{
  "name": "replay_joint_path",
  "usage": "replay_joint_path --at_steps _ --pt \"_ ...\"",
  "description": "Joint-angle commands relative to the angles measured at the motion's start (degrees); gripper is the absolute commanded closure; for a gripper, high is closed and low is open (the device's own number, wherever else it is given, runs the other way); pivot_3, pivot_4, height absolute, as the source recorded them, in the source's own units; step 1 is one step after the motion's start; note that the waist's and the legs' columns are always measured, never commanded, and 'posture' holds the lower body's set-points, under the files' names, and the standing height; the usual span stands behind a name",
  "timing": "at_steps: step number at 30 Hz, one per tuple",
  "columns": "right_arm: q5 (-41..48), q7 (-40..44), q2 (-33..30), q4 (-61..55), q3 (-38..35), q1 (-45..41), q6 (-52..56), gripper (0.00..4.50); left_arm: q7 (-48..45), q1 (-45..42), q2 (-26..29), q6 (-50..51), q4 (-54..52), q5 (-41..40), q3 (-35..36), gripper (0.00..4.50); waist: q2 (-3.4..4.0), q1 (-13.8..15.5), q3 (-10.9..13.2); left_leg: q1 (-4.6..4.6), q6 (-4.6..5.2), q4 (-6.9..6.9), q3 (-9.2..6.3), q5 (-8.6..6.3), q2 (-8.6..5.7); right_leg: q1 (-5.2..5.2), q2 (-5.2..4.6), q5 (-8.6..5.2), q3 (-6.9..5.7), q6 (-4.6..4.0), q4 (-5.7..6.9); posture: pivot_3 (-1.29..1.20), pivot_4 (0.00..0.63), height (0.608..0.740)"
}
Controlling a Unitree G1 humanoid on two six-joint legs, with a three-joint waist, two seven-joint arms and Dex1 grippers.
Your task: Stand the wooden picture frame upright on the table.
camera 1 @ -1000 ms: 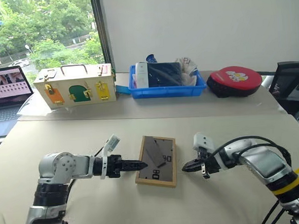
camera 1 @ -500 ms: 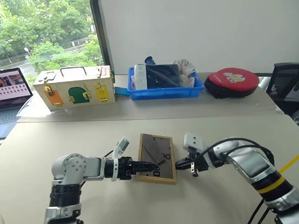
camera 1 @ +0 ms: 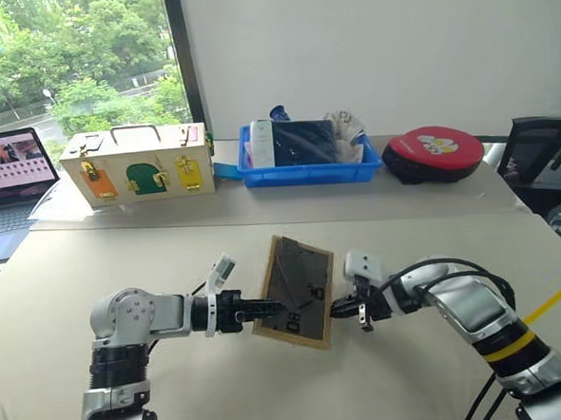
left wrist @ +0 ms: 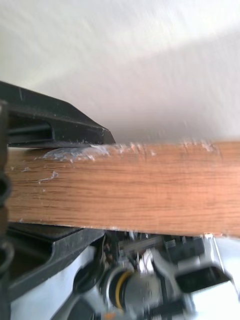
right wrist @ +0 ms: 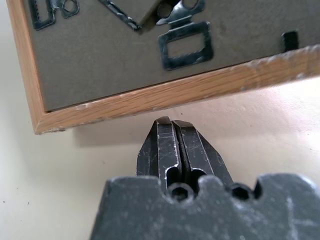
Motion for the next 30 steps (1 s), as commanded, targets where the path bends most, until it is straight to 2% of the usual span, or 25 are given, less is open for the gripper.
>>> replay_joint_path --at_steps 1,4,8,12,16,21,26,30 --pt "1.93 1.35 -3.61 0.07 -5.56 -2.95 1.48 4.50 0.30 -2.58 -1.14 0.19 0.78 -2.16 4.13 3.35 0.00 0.08 0.01 -0.03 0.00 0.01 0.00 0.00 -0.02 -0.02 -0.01 0.00 0.00 0.00 -0.01 0.00 0.150 0.723" --pt "7.82 2.11 -4.32 -1.51 -11.66 -5.63 5.84 4.50 1.92 -4.06 -1.49 0.19 2.44 -2.06 8.16 3.35 -0.01 -0.07 0.02 -0.04 0.00 -0.04 -0.01 0.00 -0.04 -0.05 -0.03 0.00 0.00 0.00 -0.01 0.00 0.150 0.723" --pt "17.82 0.61 -1.55 -5.05 -19.12 -8.42 14.98 4.50 2.93 -4.17 -1.36 0.20 2.94 -3.78 11.03 3.35 -0.01 -0.44 0.01 -0.02 0.00 -0.15 -0.02 0.00 -0.04 -0.06 -0.02 0.00 0.00 -0.01 -0.03 0.00 0.150 0.723" --pt "21.81 -2.72 2.30 -6.32 -20.29 -9.98 19.10 3.36 4.39 -3.28 -2.11 0.20 1.54 -5.35 11.34 3.35 -0.01 -0.22 0.02 -0.06 0.00 -0.20 -0.05 0.00 -0.04 -0.05 -0.04 0.00 -0.02 -0.01 -0.10 0.00 0.150 0.723" --pt "19.79 -7.36 7.48 -1.64 -17.60 -12.56 17.51 2.00 6.23 -2.27 -3.33 0.20 -0.51 -7.36 10.88 3.35 -0.01 -0.14 0.02 -0.10 -0.01 -0.14 -0.05 0.00 -0.06 -0.06 -0.07 0.00 -0.02 0.00 -0.11 0.00 0.150 0.723" --pt "18.27 -6.99 11.70 5.49 -13.55 -15.80 15.11 0.30 7.88 -2.83 -3.35 0.20 -1.35 -9.23 10.37 3.35 -0.01 -0.21 0.02 -0.12 -0.01 -0.15 -0.06 0.01 -0.06 -0.08 -0.06 0.00 -0.05 0.00 -0.11 0.00 0.150 0.723" --pt "18.32 -3.63 12.68 7.59 -10.58 -16.51 13.50 0.30 9.53 -3.30 -3.80 0.20 -1.34 -10.15 10.33 3.35 0.00 -0.10 0.02 -0.22 -0.01 -0.16 -0.08 0.01 -0.06 -0.14 -0.06 0.00 -0.08 0.00 -0.12 0.00 0.150 0.723" --pt "20.54 -0.49 12.97 4.59 -11.38 -15.06 11.50 0.30 10.10 -3.82 -4.16 0.20 -0.84 -9.88 10.46 3.35 0.00 -0.11 0.02 -0.23 -0.01 -0.16 -0.11 0.01 -0.06 -0.14 -0.06 0.00 -0.12 0.00 -0.12 0.00 0.150 0.723"
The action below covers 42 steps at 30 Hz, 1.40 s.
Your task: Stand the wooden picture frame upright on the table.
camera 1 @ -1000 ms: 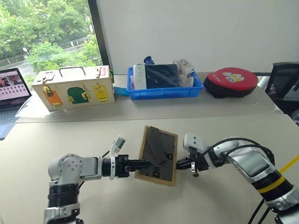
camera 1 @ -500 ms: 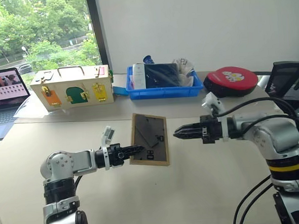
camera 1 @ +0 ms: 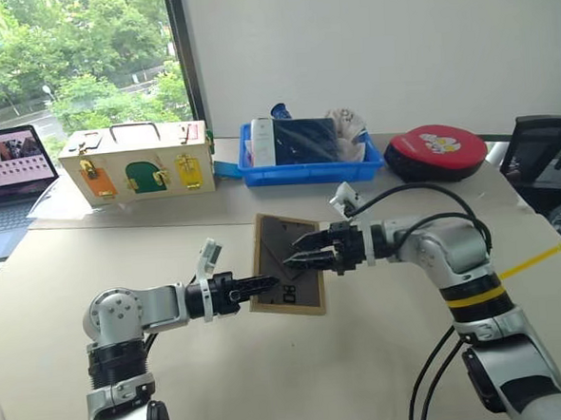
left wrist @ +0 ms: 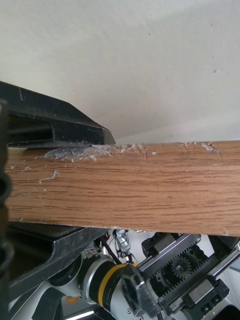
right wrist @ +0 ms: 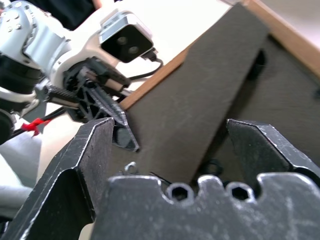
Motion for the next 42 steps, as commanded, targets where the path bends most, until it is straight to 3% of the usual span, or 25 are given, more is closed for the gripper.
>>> replay_joint_path --at_steps 1,6,10,17,21,24,28,33,39,42 --pt "3.62 4.22 -0.24 -5.36 -2.14 1.13 -3.24 0.30 -0.50 -2.13 -0.64 0.20 -1.56 -2.32 0.74 3.35 0.00 0.06 0.00 -0.01 0.00 0.00 0.00 0.00 0.00 0.00 0.00 0.00 -0.01 0.00 0.00 0.00 0.150 0.723" --pt "8.73 8.78 -3.73 -15.20 -6.66 6.49 -5.69 0.30 0.27 -2.90 -1.00 -0.52 -0.41 -1.96 2.62 3.35 0.00 0.36 0.00 -0.13 0.00 0.02 -0.11 0.00 -0.02 0.00 -0.02 0.00 -0.14 0.00 -0.07 0.00 0.150 0.723" --pt "7.35 8.43 -6.31 -18.39 -7.40 10.31 -8.61 0.30 1.48 -3.45 -1.85 -0.60 0.19 -4.33 4.49 3.35 0.00 0.19 0.00 -0.16 -0.01 0.04 -0.20 0.01 -0.03 0.00 -0.02 0.00 -0.20 0.00 -0.07 0.00 0.150 0.723" --pt "-8.88 0.63 -9.55 -10.16 -6.80 12.99 -27.68 0.30 4.84 -3.73 -2.50 -1.48 -0.50 -5.79 5.12 3.35 0.00 -0.08 0.00 -0.14 -0.03 0.04 -0.25 0.02 -0.04 0.00 -0.02 0.00 -0.22 0.00 -0.06 0.00 0.150 0.723" --pt "-16.11 -4.45 -11.25 -2.90 -11.82 16.56 -46.18 0.30 6.12 -4.56 -1.46 0.20 2.55 -10.45 6.14 3.35 -0.01 0.49 0.01 -0.15 -0.04 0.04 -0.26 0.02 -0.10 0.03 -0.07 0.00 -0.24 0.01 -0.11 0.00 0.150 0.723" --pt "-28.19 -10.58 -12.51 1.80 -8.94 19.77 -69.12 0.30 9.18 -5.61 -0.64 0.20 8.70 -16.46 6.02 3.35 -0.01 0.83 0.01 -0.19 -0.04 0.03 -0.27 0.02 -0.18 0.03 -0.15 -0.02 -0.25 0.03 -0.12 0.00 0.150 0.723" --pt "-50.57 -29.38 -13.10 7.85 -4.45 19.33 -93.00 0.30 13.00 -6.68 -0.12 0.20 10.89 -20.09 4.22 3.35 -0.01 0.18 0.01 -0.17 -0.07 0.02 -0.28 0.05 -0.21 0.01 -0.17 -0.02 -0.24 0.04 -0.10 0.00 0.150 0.723" --pt "-65.57 -47.25 -9.62 8.24 -3.05 16.62 -99.71 0.30 16.09 -7.33 0.18 0.20 11.95 -23.11 2.97 3.35 -0.01 -0.15 0.01 -0.09 -0.27 -0.07 -0.33 0.17 -0.21 0.00 -0.16 -0.02 -0.24 0.03 0.02 0.00 0.150 0.723" --pt "-73.45 -58.54 -6.95 9.37 -0.96 12.30 -100.79 0.30 17.22 -5.93 1.10 0.20 9.96 -25.42 0.31 3.35 -0.01 0.44 0.01 -0.08 -0.37 -0.05 -0.37 0.23 -0.27 0.05 -0.22 -0.01 -0.26 0.02 0.02 0.00 0.150 0.723" --pt "-73.51 -59.70 -6.71 10.32 0.37 11.18 -101.85 0.92 17.02 -5.13 1.59 -0.30 8.19 -25.04 -0.88 3.35 -0.01 0.67 0.01 -0.08 -0.37 -0.06 -0.39 0.24 -0.31 0.07 -0.25 -0.01 -0.27 0.02 0.02 0.00 0.150 0.723"
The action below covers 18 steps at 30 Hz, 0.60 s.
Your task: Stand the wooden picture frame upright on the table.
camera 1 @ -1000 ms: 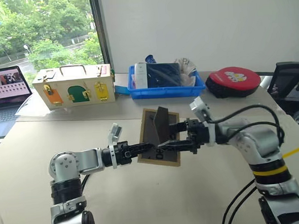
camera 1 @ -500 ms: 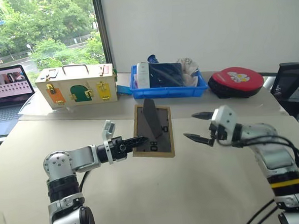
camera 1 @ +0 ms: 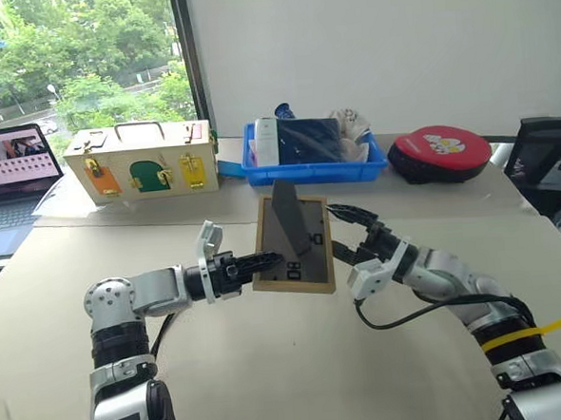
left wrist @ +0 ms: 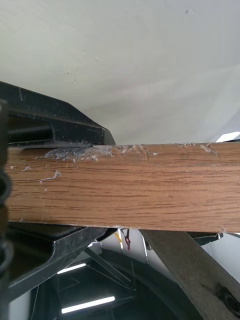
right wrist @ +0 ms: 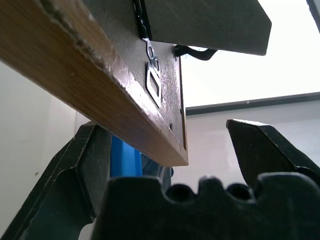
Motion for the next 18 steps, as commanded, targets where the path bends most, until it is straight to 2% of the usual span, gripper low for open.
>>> replay_joint_path --at_steps 1,4,5,6,8,12,15,18 --pt "1.24 -3.61 0.36 -0.58 0.77 -2.82 -2.86 1.31 -0.08 0.65 0.52 -0.54 -3.40 -0.57 -2.37 3.35 0.00 0.23 0.00 0.00 -0.01 0.00 -0.01 0.00 -0.01 0.01 -0.01 0.00 -0.02 0.00 0.00 0.00 0.150 0.723" --pt "1.34 -4.19 0.09 -0.14 1.31 -3.18 -3.31 2.35 -1.29 1.34 1.47 -1.19 -5.00 -0.52 -3.22 3.35 0.00 0.28 0.00 0.00 -0.01 0.00 -0.03 0.01 -0.04 0.02 -0.04 0.00 -0.02 0.00 0.00 0.00 0.150 0.723" --pt "1.44 -4.35 -0.02 0.02 1.39 -3.25 -3.44 2.76 -1.49 1.45 1.76 -1.40 -4.80 -1.10 -3.12 2.29 0.00 0.28 0.00 0.00 -0.01 0.00 -0.03 0.01 -0.06 0.02 -0.05 0.00 -0.02 0.00 0.00 0.00 0.150 0.723" --pt "1.55 -4.49 -0.12 0.16 1.48 -3.31 -3.56 2.89 -1.61 1.53 1.97 -1.61 -4.58 -1.55 -3.06 2.14 0.00 0.26 0.00 0.00 -0.01 0.00 -0.05 0.01 -0.06 0.02 -0.05 0.00 -0.05 0.00 0.00 0.00 0.150 0.723" --pt "1.85 -4.61 -0.35 0.45 1.69 -3.44 -3.75 3.23 -1.89 1.69 2.58 -2.06 -4.62 -1.82 -3.15 1.36 0.00 0.22 0.00 0.00 -0.01 0.00 -0.09 0.02 -0.07 0.03 -0.05 0.00 -0.06 0.00 0.00 0.00 0.150 0.723" --pt "8.28 -1.24 -0.81 3.28 0.78 -4.12 -3.40 3.23 -9.22 3.12 7.45 -13.32 -9.10 6.75 -0.71 0.07 0.00 -0.14 0.00 0.00 -0.02 -0.01 -0.12 0.03 -0.07 0.04 -0.05 0.00 -0.08 0.00 0.01 0.00 0.150 0.723" --pt "16.50 4.86 -0.43 5.41 1.09 -5.15 -1.98 3.23 -17.21 5.89 11.77 -18.24 -10.79 10.50 -0.55 0.07 0.00 -0.57 0.00 0.03 -0.08 -0.07 -0.15 0.07 -0.07 0.06 -0.05 0.00 -0.11 -0.01 0.01 0.00 0.150 0.723" --pt "31.41 17.38 1.56 6.34 2.13 -6.26 4.12 3.23 -22.52 8.33 14.54 -20.26 -12.17 11.44 -0.19 0.07 0.01 -0.73 0.00 0.08 -0.06 -0.12 -0.15 0.07 -0.09 0.11 -0.06 0.00 -0.11 -0.01 0.00 0.00 0.150 0.723"
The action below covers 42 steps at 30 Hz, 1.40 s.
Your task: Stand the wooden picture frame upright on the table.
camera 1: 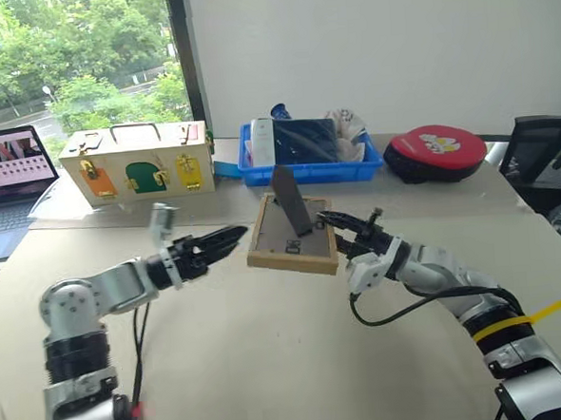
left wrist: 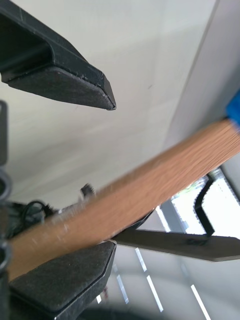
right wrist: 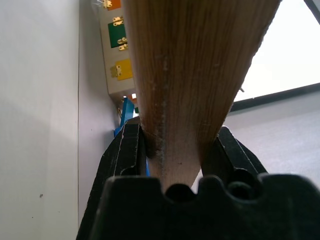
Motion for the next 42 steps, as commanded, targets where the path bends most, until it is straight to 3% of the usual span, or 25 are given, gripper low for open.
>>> replay_joint_path --at_steps 1,5,10,20,24,34,41,42 --pt "21.05 15.25 2.83 -1.46 -0.80 -2.88 9.39 3.23 -6.64 1.64 1.75 -2.78 -3.02 0.63 0.82 0.07 -0.01 0.03 0.01 0.00 0.01 0.01 0.00 0.01 0.00 0.02 0.00 0.00 -0.02 0.00 0.00 0.00 0.150 0.723" --pt "37.50 30.42 6.04 -4.63 -2.49 -4.63 32.03 3.23 -8.69 3.27 2.37 -4.30 -4.89 0.85 0.90 0.07 -0.01 0.26 0.01 -0.01 0.04 0.05 -0.09 0.02 0.01 0.10 0.00 0.00 -0.12 0.00 0.01 0.00 0.150 0.723" --pt "47.29 40.94 5.38 -9.14 -2.00 -6.67 61.78 3.24 -8.21 5.47 1.42 -5.20 -7.45 1.72 -0.41 0.07 0.02 0.49 0.02 -0.03 0.05 0.05 -0.11 0.01 0.01 0.07 0.00 0.00 -0.16 0.00 0.01 0.00 0.150 0.723" --pt "51.33 41.93 6.55 -6.73 -4.16 -10.46 88.28 3.24 -5.71 6.43 -0.85 -5.24 -8.12 -0.93 0.96 0.07 0.02 0.29 0.03 -0.12 0.07 0.05 -0.13 0.00 0.01 -0.05 0.02 -0.02 -0.17 0.00 0.01 0.00 0.150 0.723" --pt "52.39 43.15 7.52 -4.48 -4.99 -11.80 92.91 3.24 -4.96 6.28 -1.09 -5.40 -7.95 -1.30 0.38 0.07 0.02 0.28 0.03 -0.14 0.09 0.05 -0.14 -0.01 0.01 -0.06 0.02 -0.02 -0.17 0.00 0.00 0.00 0.150 0.723" --pt "49.02 51.09 7.76 0.22 0.22 -12.89 92.43 3.24 -6.59 7.14 -1.91 -6.61 -8.89 0.37 -1.41 0.07 0.02 0.12 0.02 -0.14 0.09 0.05 -0.14 -0.01 0.00 -0.06 0.02 -0.02 -0.18 0.01 0.00 0.00 0.150 0.723" --pt "46.27 47.44 8.54 1.97 -2.21 -12.32 87.04 3.24 -9.24 8.54 -0.72 -9.69 -11.31 3.51 -2.45 0.07 0.02 -0.09 0.02 -0.11 0.10 0.07 -0.14 -0.02 0.01 -0.05 0.02 -0.02 -0.18 0.01 -0.01 0.00 0.150 0.723" --pt "46.91 47.97 8.13 1.05 -2.68 -12.01 87.65 2.74 -11.12 8.95 -0.11 -10.76 -12.38 4.43 -2.82 0.07 0.02 -0.09 0.02 -0.11 0.10 0.08 -0.14 -0.02 0.01 -0.04 0.03 -0.02 -0.18 0.01 0.00 0.00 0.150 0.723"
